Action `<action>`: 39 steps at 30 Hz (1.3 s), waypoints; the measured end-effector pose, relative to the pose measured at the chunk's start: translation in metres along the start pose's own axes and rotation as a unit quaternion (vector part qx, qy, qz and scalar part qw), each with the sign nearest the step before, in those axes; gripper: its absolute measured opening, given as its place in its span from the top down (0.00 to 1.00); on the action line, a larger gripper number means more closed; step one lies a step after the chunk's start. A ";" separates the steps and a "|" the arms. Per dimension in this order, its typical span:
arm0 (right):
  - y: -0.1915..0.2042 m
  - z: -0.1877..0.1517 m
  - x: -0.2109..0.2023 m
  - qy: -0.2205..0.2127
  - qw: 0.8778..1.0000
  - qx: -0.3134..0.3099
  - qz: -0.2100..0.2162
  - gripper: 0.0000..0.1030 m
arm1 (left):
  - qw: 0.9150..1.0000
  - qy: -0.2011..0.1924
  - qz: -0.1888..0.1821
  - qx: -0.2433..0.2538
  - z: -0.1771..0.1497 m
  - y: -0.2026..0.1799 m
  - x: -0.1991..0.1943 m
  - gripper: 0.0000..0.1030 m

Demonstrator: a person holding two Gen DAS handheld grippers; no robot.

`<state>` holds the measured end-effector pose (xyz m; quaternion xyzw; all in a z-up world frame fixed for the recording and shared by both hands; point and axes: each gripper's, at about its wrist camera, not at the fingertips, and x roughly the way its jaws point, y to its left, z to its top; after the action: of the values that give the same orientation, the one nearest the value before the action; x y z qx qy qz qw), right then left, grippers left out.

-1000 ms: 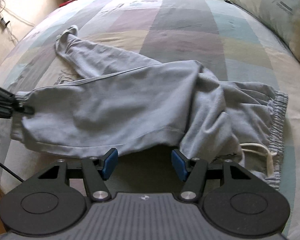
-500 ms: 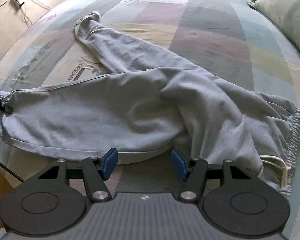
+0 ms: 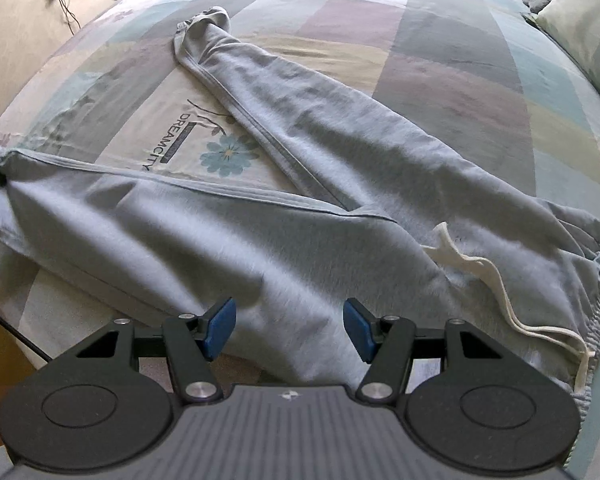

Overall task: Fold clothes
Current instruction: 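Pull the cuff with the left gripper to straighten the leg, then open, then grasp the elastic cuff again with the left gripper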

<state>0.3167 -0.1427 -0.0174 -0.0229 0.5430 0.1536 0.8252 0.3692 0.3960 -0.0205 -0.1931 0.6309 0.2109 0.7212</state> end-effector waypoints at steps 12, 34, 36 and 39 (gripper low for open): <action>0.007 0.000 0.005 0.009 1.000 -0.010 0.004 0.35 | 0.997 -0.077 -0.016 0.004 0.031 -0.024 0.001 0.72; 0.016 0.001 0.008 0.005 1.000 -0.010 0.025 0.34 | 0.986 -0.055 -0.070 -0.138 -0.048 -0.007 0.043 0.48; 0.018 0.002 0.008 0.005 1.000 -0.013 0.025 0.34 | 0.980 -0.055 -0.086 -0.170 -0.061 -0.004 0.058 0.48; 0.018 0.001 0.009 0.006 1.000 -0.016 0.025 0.34 | 0.970 -0.079 -0.098 -0.210 -0.071 -0.001 0.072 0.46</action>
<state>0.3156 -0.1232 -0.0229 -0.0233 0.5454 0.1830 0.8176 0.3190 0.3605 -0.1014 -0.3838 0.4915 0.2811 0.7295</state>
